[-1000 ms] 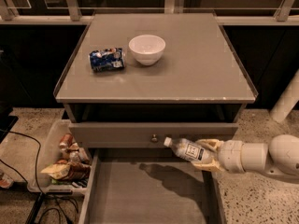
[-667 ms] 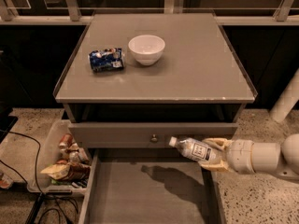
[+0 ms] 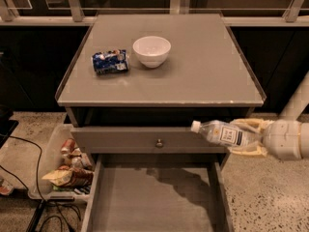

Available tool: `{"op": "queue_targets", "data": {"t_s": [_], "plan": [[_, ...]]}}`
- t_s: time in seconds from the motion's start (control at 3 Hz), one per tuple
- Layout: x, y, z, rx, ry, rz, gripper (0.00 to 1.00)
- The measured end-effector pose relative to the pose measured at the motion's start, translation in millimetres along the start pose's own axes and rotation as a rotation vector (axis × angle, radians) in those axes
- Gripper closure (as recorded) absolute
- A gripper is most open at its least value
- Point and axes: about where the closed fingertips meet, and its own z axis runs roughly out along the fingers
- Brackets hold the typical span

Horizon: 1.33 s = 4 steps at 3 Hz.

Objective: Pick blue plastic bottle from middle drawer and place on counter

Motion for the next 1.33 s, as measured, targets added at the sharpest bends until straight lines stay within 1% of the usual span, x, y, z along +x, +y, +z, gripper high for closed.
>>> {"op": "queue_targets", "data": {"t_s": [0.33,0.67,1.0,1.33], "plan": [[-34,-39,-38,0.053,-0.049,-0.084,1.0],[-73,-72,-72,0.127,-0.096,-0.161,1.0],[-73,-72,-71,0.127,-0.097,-0.162,1.0],[-83,-92,-59,0.119,-0.1,-0.2,1.0]]}}
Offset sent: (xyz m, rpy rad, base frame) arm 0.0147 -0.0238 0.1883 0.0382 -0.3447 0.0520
